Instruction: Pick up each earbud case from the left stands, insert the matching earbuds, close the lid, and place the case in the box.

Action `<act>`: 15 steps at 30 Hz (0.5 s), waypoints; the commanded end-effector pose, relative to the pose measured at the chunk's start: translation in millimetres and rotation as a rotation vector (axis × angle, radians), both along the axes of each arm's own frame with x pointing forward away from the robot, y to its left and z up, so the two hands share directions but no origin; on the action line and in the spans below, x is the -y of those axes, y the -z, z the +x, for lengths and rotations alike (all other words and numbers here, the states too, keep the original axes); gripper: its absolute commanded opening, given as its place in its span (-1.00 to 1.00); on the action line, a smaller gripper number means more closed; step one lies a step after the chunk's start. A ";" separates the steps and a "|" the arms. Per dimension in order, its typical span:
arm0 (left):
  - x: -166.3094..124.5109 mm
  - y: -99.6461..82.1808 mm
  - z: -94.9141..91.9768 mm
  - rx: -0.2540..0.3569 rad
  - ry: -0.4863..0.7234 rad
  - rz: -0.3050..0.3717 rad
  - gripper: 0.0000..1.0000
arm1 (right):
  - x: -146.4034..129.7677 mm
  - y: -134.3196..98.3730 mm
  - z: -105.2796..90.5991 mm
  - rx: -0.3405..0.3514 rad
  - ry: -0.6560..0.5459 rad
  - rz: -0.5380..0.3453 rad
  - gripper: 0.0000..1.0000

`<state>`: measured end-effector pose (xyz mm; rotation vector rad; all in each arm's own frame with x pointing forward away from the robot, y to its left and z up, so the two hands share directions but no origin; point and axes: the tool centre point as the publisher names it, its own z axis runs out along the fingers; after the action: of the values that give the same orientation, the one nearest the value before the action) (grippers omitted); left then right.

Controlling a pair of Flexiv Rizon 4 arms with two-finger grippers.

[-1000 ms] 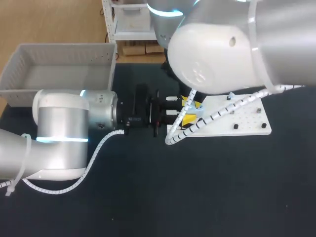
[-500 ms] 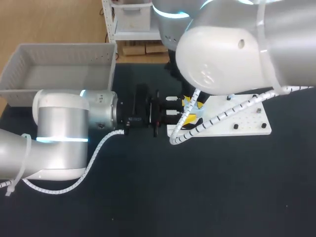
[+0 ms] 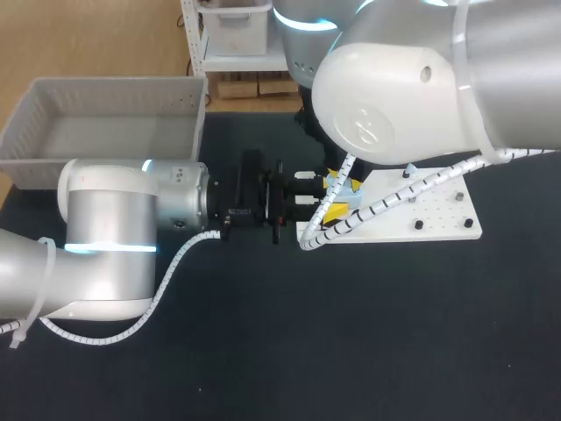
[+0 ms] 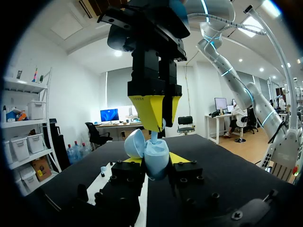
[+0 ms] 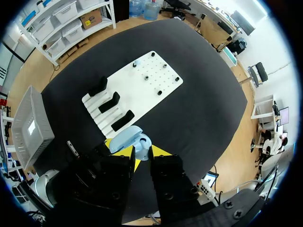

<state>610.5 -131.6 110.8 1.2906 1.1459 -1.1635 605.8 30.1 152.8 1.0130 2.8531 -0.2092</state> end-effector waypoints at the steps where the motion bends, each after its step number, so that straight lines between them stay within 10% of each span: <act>1: 0.2 0.7 -1.2 0.003 -0.006 -0.003 -1.00 | 1.2 2.8 2.6 -0.002 0.006 -0.003 -1.00; 12: 0.2 0.7 -1.2 0.003 -0.006 -0.003 -1.00 | 3.3 8.8 5.5 -0.012 0.022 -0.008 -0.98; 14: 0.2 0.7 -1.2 0.003 -0.006 -0.003 -1.00 | 4.1 8.9 5.1 -0.014 0.026 -0.006 -0.02; 15: 0.2 0.7 -1.2 0.003 -0.006 -0.003 -1.00 | 5.0 7.6 3.6 -0.013 0.027 -0.002 1.00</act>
<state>610.6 -131.8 110.8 1.2907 1.1459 -1.1634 609.8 26.6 144.0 1.0510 2.8510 -0.2263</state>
